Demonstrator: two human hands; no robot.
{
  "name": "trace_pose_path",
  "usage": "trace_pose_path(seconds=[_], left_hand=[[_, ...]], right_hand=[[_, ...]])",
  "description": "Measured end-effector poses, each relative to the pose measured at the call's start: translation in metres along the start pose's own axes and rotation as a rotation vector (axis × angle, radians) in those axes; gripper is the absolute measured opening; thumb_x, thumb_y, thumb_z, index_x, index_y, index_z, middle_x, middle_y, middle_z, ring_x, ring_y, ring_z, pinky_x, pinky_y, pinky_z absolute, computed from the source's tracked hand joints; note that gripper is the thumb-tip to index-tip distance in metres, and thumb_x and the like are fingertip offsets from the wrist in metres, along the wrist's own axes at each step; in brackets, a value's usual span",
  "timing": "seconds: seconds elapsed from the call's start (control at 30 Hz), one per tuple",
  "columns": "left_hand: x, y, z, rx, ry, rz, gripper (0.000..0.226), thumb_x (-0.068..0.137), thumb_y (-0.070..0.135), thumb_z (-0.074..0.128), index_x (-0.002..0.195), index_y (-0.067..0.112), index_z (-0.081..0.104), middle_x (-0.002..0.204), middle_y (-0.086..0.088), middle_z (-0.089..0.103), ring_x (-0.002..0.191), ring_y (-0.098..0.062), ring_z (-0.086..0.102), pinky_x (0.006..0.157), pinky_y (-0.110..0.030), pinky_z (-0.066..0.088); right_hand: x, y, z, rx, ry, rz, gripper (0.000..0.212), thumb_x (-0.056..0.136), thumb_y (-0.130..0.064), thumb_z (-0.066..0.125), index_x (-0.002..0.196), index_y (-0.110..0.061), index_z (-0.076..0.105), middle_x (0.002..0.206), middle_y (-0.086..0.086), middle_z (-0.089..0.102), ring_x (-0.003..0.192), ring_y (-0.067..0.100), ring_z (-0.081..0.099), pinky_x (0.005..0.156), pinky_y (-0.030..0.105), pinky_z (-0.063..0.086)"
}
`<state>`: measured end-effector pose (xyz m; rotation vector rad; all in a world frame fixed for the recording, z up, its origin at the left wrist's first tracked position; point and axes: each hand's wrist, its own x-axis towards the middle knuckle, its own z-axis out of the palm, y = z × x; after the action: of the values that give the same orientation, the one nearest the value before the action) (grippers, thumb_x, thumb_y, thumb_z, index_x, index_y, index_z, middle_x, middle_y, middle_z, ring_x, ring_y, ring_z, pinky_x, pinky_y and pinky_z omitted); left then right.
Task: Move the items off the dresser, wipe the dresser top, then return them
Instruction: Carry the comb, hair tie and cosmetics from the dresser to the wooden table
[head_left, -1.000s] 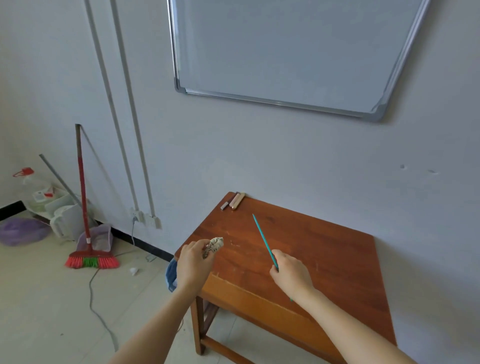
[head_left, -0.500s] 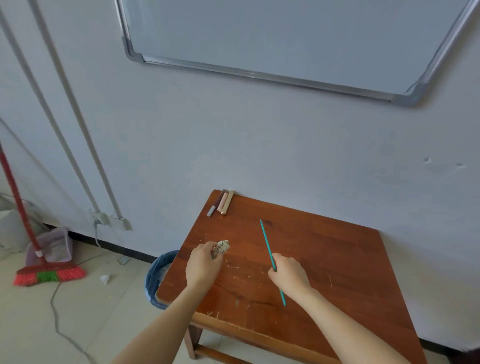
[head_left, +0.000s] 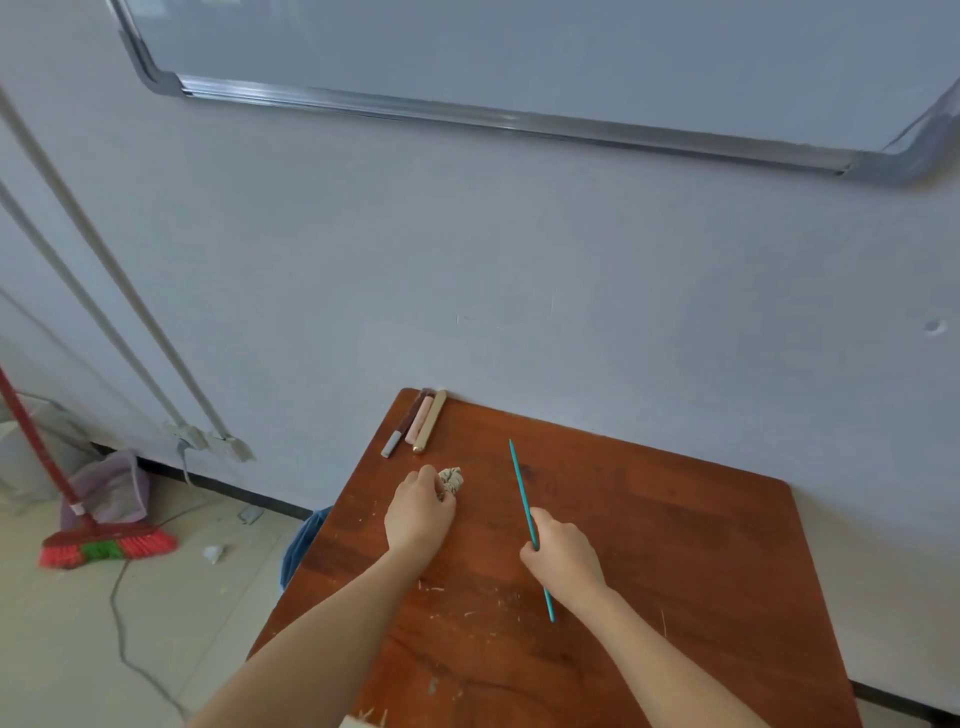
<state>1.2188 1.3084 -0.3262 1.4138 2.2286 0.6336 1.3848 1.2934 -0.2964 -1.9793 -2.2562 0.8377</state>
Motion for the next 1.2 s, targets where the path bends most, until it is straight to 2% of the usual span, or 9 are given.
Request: trace_pose_path(seconds=[0.27, 0.43, 0.63, 0.77, 0.87, 0.97, 1.03, 1.13, 1.2], left_hand=[[0.051, 0.019, 0.014, 0.044, 0.024, 0.03, 0.01, 0.09, 0.017, 0.047, 0.081, 0.016, 0.043, 0.095, -0.004, 0.055, 0.074, -0.015, 0.047, 0.057, -0.025, 0.036], [0.082, 0.023, 0.019, 0.064, -0.01, 0.055, 0.014, 0.091, 0.017, 0.044, 0.1, 0.01, 0.052, 0.106, -0.006, 0.055, 0.088, -0.021, 0.055, 0.062, -0.028, 0.043], [0.087, 0.015, 0.011, 0.091, -0.016, 0.09, 0.036, 0.089, 0.043, 0.05, 0.109, 0.015, 0.057, 0.122, -0.001, 0.047, 0.104, -0.017, 0.051, 0.064, -0.026, 0.045], [0.061, -0.026, -0.005, 0.092, 0.139, 0.086, 0.036, 0.086, 0.036, 0.056, 0.112, 0.012, 0.063, 0.132, -0.009, 0.048, 0.119, -0.029, 0.043, 0.087, -0.039, 0.044], [0.048, -0.072, -0.008, 0.246, 0.056, 0.019, 0.045, 0.092, 0.038, 0.043, 0.13, 0.016, 0.049, 0.146, -0.01, 0.034, 0.136, -0.031, 0.027, 0.108, -0.047, 0.027], [0.046, -0.096, -0.014, 0.419, -0.055, 0.101, 0.056, 0.091, 0.046, 0.023, 0.122, 0.013, 0.057, 0.131, -0.012, 0.054, 0.126, -0.033, 0.043, 0.093, -0.051, 0.044], [0.045, -0.1, -0.014, 0.466, -0.118, 0.165, 0.063, 0.095, 0.047, 0.008, 0.122, 0.015, 0.054, 0.126, -0.01, 0.059, 0.123, -0.028, 0.04, 0.088, -0.049, 0.047], [0.044, -0.101, -0.018, 0.496, -0.189, 0.197, 0.073, 0.094, 0.049, -0.001, 0.12, 0.017, 0.06, 0.126, -0.006, 0.06, 0.12, -0.026, 0.052, 0.09, -0.043, 0.045], [0.043, -0.098, -0.02, 0.508, -0.191, 0.227, 0.089, 0.086, 0.058, -0.016, 0.132, 0.018, 0.049, 0.142, -0.007, 0.043, 0.131, -0.026, 0.041, 0.103, -0.043, 0.028]], right_hand=[[0.032, -0.006, 0.001, 0.031, 0.048, 0.015, 0.045, 0.093, -0.021, 0.046, 0.136, -0.013, 0.036, 0.117, 0.005, 0.063, 0.101, 0.018, 0.063, 0.082, 0.025, 0.052], [0.053, -0.017, 0.008, 0.039, 0.044, 0.029, 0.044, 0.092, -0.021, 0.045, 0.135, -0.015, 0.036, 0.114, 0.004, 0.064, 0.097, 0.017, 0.064, 0.083, 0.028, 0.054], [0.074, -0.026, 0.012, 0.009, 0.021, 0.047, 0.048, 0.093, -0.021, 0.046, 0.138, -0.014, 0.033, 0.112, 0.004, 0.064, 0.094, 0.017, 0.065, 0.079, 0.026, 0.055], [0.091, -0.043, 0.017, -0.067, 0.035, 0.115, 0.05, 0.093, -0.021, 0.044, 0.14, -0.011, 0.029, 0.111, 0.005, 0.064, 0.093, 0.018, 0.065, 0.075, 0.027, 0.055], [0.103, -0.058, 0.023, -0.16, 0.049, 0.197, 0.057, 0.095, -0.023, 0.043, 0.144, -0.009, 0.018, 0.113, 0.004, 0.063, 0.093, 0.016, 0.065, 0.072, 0.024, 0.054], [0.111, -0.069, 0.03, -0.233, 0.045, 0.233, 0.061, 0.095, -0.025, 0.045, 0.144, -0.006, 0.015, 0.115, 0.005, 0.063, 0.096, 0.016, 0.065, 0.073, 0.024, 0.054], [0.114, -0.073, 0.034, -0.26, 0.035, 0.257, 0.061, 0.095, -0.026, 0.044, 0.144, -0.005, 0.015, 0.117, 0.006, 0.062, 0.098, 0.017, 0.064, 0.074, 0.025, 0.054], [0.115, -0.077, 0.04, -0.248, 0.034, 0.238, 0.056, 0.097, -0.025, 0.039, 0.144, -0.004, 0.016, 0.118, 0.008, 0.062, 0.102, 0.02, 0.063, 0.076, 0.027, 0.054], [0.112, -0.078, 0.042, -0.209, 0.023, 0.224, 0.053, 0.098, -0.026, 0.035, 0.143, -0.005, 0.018, 0.118, 0.01, 0.061, 0.103, 0.022, 0.062, 0.078, 0.029, 0.053]])
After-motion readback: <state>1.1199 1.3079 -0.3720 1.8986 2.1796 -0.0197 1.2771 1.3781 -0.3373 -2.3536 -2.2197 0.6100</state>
